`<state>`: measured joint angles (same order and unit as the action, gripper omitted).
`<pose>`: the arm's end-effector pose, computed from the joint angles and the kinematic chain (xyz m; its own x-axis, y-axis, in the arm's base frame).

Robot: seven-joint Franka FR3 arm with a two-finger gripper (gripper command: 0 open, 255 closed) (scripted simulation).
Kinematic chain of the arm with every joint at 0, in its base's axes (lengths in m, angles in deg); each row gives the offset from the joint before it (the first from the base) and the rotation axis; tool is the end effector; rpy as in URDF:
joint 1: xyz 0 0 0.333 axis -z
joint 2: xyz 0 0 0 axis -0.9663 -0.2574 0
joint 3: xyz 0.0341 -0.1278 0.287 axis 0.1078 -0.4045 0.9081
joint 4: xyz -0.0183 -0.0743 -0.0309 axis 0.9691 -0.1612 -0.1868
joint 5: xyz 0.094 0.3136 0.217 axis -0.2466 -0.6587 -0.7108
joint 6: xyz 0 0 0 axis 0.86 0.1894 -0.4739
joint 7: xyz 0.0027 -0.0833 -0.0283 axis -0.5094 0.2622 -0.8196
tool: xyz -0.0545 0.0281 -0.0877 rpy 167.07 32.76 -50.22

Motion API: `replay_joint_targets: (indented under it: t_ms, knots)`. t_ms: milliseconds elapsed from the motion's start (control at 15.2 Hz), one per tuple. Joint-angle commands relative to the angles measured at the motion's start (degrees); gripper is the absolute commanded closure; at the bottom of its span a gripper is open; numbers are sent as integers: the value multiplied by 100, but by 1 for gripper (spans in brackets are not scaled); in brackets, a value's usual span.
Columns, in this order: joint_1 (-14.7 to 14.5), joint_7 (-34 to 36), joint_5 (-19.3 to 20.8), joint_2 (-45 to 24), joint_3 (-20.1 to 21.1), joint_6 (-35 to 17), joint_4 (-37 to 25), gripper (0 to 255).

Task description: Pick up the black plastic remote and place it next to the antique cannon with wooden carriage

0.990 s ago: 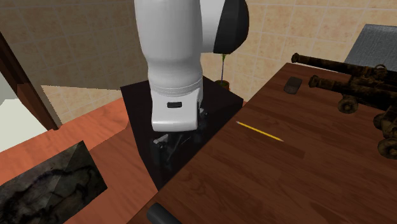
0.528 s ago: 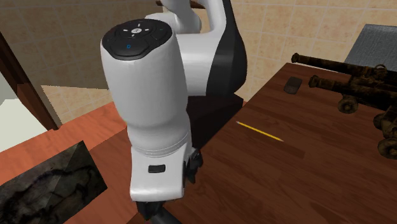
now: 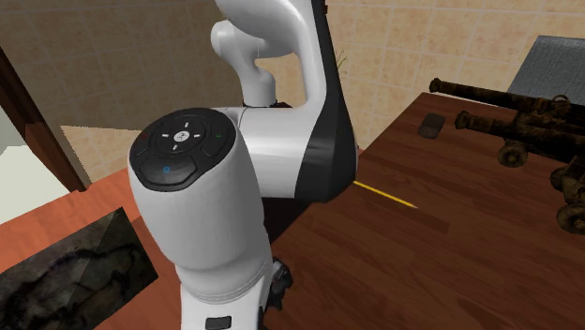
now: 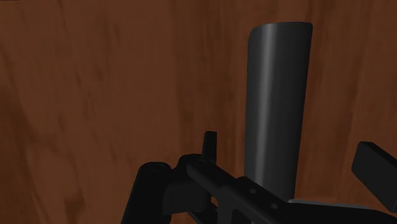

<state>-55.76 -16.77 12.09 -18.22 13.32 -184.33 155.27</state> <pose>0.6027 -0.3476 0.2068 0.9672 0.2536 -0.0109 0.2520 -0.9643 -0.0815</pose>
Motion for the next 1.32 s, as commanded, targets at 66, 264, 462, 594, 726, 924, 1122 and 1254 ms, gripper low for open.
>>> replay_joint_targets:
  t_ms: [66,264,462,594,726,924,1122,1254]
  knots:
    - [11,-19,-36,-146,32,-147,-1,0]
    - [14,-23,-43,-173,38,-175,0,0]
    - [14,-23,-43,-173,38,-175,0,0]
    - [14,-23,-43,-173,38,-174,-1,0]
    - [14,-23,-43,-173,38,-174,-1,255]
    - [13,-23,-43,-171,38,-175,1,255]
    - [14,-24,-43,-172,38,-176,2,255]
    - [14,-23,-43,-173,38,-175,0,255]
